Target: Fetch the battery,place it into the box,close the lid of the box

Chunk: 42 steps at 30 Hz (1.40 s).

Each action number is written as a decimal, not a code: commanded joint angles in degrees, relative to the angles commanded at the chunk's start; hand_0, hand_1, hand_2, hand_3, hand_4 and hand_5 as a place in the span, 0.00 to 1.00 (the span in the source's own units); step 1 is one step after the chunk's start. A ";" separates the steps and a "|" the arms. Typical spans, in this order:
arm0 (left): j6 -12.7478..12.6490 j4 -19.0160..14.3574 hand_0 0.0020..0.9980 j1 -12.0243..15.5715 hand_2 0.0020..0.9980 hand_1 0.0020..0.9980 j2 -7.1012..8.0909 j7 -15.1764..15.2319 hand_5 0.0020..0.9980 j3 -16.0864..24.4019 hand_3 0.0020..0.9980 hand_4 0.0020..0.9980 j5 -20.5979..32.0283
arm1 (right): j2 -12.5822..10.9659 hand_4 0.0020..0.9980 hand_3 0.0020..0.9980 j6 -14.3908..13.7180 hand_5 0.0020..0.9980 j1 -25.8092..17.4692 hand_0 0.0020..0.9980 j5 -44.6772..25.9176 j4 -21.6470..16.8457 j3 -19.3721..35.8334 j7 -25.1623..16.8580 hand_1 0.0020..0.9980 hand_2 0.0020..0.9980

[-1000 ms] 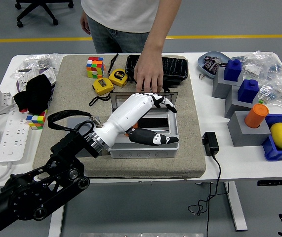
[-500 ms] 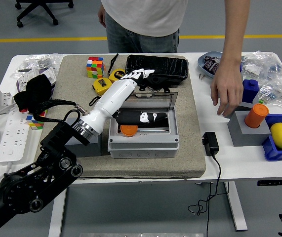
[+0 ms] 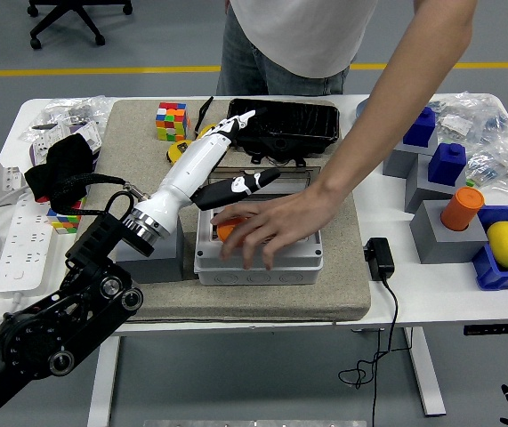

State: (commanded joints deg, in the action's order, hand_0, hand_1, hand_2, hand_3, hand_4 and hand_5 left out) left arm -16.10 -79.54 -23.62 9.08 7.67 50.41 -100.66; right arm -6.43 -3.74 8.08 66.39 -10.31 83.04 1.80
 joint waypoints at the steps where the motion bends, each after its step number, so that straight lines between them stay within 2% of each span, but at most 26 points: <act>1: 0.00 -0.01 1.00 -0.02 1.00 1.00 0.00 -0.04 1.00 0.03 0.99 1.00 -0.16 | 0.00 1.00 0.78 0.01 1.00 0.00 0.87 -0.02 0.00 -0.03 -0.01 0.83 0.79; 11: 0.80 0.20 1.00 -0.27 1.00 1.00 0.27 -1.01 1.00 0.77 0.98 1.00 -2.85 | -0.01 1.00 0.78 -0.02 1.00 0.08 0.87 0.01 0.00 0.09 0.01 0.83 0.79; 12: 0.82 0.30 1.00 -0.33 1.00 1.00 0.28 -1.12 1.00 0.77 0.95 1.00 -3.01 | -0.02 1.00 0.78 -0.02 1.00 0.11 0.87 -0.02 0.00 0.07 -0.01 0.83 0.79; 21: 1.47 2.04 1.00 -0.76 1.00 1.00 0.68 -2.69 1.00 0.92 0.94 1.00 -5.49 | -0.06 1.00 0.78 0.04 1.00 0.10 0.87 0.12 0.00 0.00 0.01 0.83 0.79; 23: 1.55 2.42 1.00 -0.69 1.00 1.00 0.69 -3.58 1.00 1.12 0.94 1.00 -7.49 | -0.09 1.00 0.78 0.01 1.00 0.00 0.87 0.29 0.00 0.12 0.09 0.83 0.79; 24: 1.59 2.60 1.00 -0.68 1.00 1.00 0.70 -3.94 1.00 1.20 0.88 1.00 -8.44 | -0.11 1.00 0.78 0.00 1.00 -0.03 0.87 0.34 0.00 0.15 0.11 0.83 0.79; 29: 2.43 3.92 1.00 -0.82 1.00 1.00 0.94 -6.16 1.00 1.70 0.88 1.00 -13.98 | -0.17 1.00 0.78 -0.01 1.00 -0.02 0.87 0.40 0.00 0.12 0.13 0.83 0.79; 30: 2.63 4.07 1.00 -0.80 1.00 1.00 1.04 -6.74 1.00 1.82 0.81 1.00 -15.08 | -0.17 1.00 0.78 -0.01 1.00 0.01 0.87 0.39 0.00 0.12 0.11 0.83 0.79; 35: 3.69 3.97 1.00 -0.73 1.00 1.00 1.30 -9.37 1.00 2.32 0.81 1.00 -21.79 | -0.15 1.00 0.78 -0.02 1.00 -0.01 0.87 0.62 0.00 0.22 0.12 0.83 0.79; 36: 3.71 3.91 1.00 -0.70 0.98 1.00 1.33 -9.53 1.00 2.32 0.76 1.00 -22.68 | -0.15 1.00 0.78 -0.02 1.00 -0.03 0.87 0.58 0.00 0.18 0.11 0.83 0.79; 41: 3.92 3.20 1.00 -0.43 0.98 1.00 1.45 -10.00 1.00 2.22 0.76 1.00 -24.40 | -0.13 1.00 0.78 -0.05 1.00 -0.14 0.87 0.69 0.00 0.31 0.13 0.83 0.79; 42: 3.97 3.10 1.00 -0.42 0.94 1.00 1.50 -9.94 1.00 2.13 0.69 1.00 -24.14 | -0.13 1.00 0.78 -0.05 1.00 -0.15 0.87 0.64 0.00 0.27 0.11 0.83 0.79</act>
State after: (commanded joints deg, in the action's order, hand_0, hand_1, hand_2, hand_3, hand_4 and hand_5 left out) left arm -12.13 -76.44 -24.04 10.58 -2.26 52.54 -124.80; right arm -6.56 -3.79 7.93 67.02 -10.31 83.31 1.91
